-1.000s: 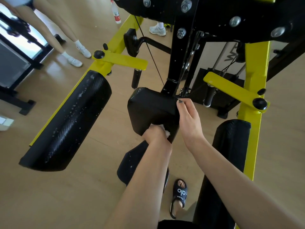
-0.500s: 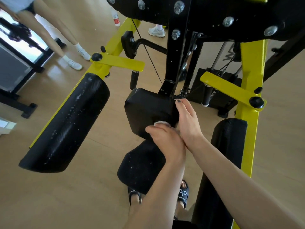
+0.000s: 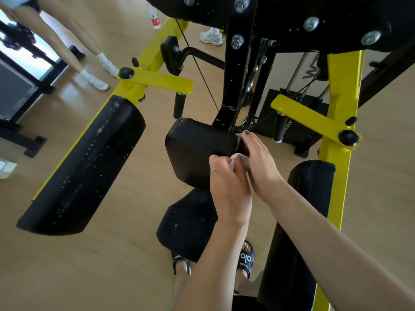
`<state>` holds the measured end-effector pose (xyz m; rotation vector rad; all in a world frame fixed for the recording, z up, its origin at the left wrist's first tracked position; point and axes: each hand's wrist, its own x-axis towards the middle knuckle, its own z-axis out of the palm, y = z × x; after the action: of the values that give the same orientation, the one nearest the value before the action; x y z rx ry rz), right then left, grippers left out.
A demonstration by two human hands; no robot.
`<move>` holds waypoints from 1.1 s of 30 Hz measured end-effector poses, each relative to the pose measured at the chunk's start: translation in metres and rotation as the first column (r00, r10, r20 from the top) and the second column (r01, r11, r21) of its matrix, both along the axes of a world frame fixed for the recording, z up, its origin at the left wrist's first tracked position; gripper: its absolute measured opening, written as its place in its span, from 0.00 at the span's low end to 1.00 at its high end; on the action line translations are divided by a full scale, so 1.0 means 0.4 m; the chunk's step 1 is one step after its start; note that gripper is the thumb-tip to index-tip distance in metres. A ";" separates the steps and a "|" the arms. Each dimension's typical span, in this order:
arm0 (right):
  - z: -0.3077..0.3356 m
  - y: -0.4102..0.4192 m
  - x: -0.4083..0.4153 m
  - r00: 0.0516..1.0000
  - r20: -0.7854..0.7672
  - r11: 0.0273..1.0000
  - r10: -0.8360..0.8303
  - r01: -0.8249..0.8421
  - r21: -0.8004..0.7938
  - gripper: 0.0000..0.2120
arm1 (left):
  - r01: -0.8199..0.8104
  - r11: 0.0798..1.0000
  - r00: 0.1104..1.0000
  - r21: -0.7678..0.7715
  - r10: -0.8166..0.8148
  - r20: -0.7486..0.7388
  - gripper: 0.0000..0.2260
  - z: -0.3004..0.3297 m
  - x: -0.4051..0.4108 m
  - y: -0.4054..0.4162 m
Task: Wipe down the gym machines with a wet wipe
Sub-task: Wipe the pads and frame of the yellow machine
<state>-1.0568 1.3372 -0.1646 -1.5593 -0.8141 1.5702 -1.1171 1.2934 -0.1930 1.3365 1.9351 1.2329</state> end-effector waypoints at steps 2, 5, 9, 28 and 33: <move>0.003 0.002 0.004 1.000 -0.010 1.000 -0.010 0.010 -0.001 0.15 | -0.029 1.000 0.999 0.013 0.029 -0.029 0.09 -0.001 0.000 0.003; 0.007 0.000 0.006 0.999 -0.034 1.000 -0.002 0.001 -0.003 0.19 | -0.070 0.989 0.981 0.127 0.091 -0.170 0.11 0.010 0.001 0.016; 0.013 0.002 -0.001 0.999 -0.028 0.999 -0.021 0.022 0.047 0.19 | -0.144 0.965 0.945 0.220 0.200 -0.260 0.08 0.052 -0.035 0.097; -0.005 -0.001 -0.046 0.996 0.034 0.997 -0.079 0.080 -0.009 0.24 | 0.213 0.912 0.904 0.351 -0.047 -0.426 0.11 -0.118 -0.092 0.014; -0.016 -0.005 -0.078 0.989 0.098 0.993 -0.112 0.109 0.036 0.19 | -0.421 0.832 0.676 -0.362 0.554 0.486 0.06 -0.153 -0.141 0.061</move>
<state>-1.0880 1.3350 -0.1711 -1.6437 -0.7885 1.4037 -1.1735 1.3178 -0.2543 0.2379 1.9331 1.3951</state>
